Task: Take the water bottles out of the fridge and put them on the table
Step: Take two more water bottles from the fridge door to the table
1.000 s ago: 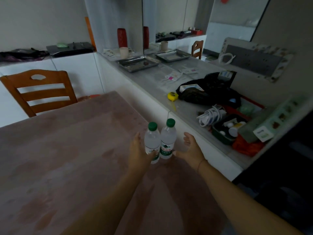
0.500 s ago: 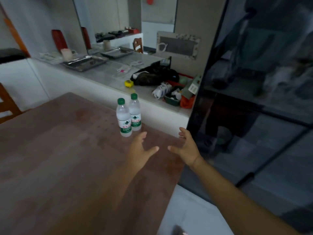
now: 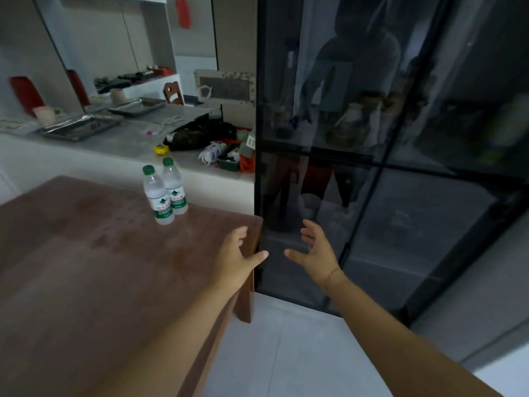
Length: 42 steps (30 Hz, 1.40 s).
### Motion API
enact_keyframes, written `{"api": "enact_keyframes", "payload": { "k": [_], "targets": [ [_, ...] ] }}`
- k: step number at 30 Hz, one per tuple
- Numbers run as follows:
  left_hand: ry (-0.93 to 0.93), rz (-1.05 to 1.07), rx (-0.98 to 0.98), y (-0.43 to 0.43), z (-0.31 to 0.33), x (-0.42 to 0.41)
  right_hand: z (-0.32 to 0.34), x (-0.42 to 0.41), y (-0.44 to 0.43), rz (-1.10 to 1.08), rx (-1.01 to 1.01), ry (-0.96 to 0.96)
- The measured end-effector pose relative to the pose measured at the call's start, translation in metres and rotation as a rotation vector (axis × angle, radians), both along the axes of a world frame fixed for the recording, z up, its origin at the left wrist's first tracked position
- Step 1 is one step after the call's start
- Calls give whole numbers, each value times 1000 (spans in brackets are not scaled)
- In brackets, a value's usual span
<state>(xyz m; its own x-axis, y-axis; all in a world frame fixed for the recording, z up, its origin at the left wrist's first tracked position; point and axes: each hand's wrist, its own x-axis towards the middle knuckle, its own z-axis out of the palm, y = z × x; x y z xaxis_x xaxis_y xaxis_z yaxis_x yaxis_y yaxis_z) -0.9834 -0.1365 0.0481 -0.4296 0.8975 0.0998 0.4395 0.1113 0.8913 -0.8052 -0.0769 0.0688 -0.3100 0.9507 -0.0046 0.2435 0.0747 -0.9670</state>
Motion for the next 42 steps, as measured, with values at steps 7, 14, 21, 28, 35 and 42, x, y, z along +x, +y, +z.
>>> {"api": "enact_keyframes", "payload": {
  "k": [7, 14, 21, 28, 35, 42],
  "targets": [
    [9, -2, 22, -76, 7, 93, -2, 88, -72, -15, 34, -5],
    [43, -48, 10, -141, 23, 175, -2, 161, -139, -55, 58, -21],
    [74, -124, 28, -176, 41, 235, 20, 223, -189, -139, 121, -11],
    [73, -225, 53, -219, 45, 295, 31, 303, -250, -299, 179, 10],
    [33, -390, 73, -260, 47, 379, 38, 399, -320, -487, 190, 23],
    [12, -594, 97, -266, 65, 492, 51, 502, -351, -646, 214, 7]
  ]
}}
